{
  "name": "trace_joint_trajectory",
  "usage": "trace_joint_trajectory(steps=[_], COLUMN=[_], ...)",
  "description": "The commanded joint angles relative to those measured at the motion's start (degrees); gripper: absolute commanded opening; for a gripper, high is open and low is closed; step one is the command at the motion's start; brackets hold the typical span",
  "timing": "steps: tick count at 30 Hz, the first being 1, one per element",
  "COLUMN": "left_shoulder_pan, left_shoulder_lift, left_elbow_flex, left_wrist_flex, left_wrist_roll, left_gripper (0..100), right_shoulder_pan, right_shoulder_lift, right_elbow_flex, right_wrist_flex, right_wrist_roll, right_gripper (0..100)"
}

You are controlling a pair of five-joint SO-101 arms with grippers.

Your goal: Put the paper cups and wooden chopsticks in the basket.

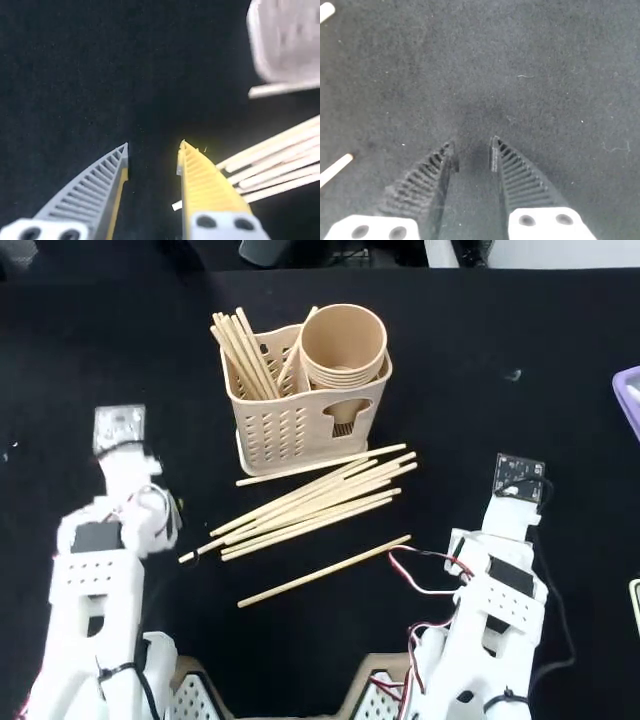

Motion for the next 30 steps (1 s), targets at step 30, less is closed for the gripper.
trace_joint_trajectory(steps=[30], left_shoulder_pan=[-1.98], left_shoulder_lift=[-0.70], left_elbow_flex=[12.53], left_wrist_flex=[-15.12], left_wrist_roll=[-0.44], left_gripper=[16], right_shoulder_pan=[-19.34], right_shoulder_lift=[-1.71], right_elbow_flex=[-46.02], right_wrist_flex=[49.41], right_wrist_roll=[18.64], right_gripper=[11.6])
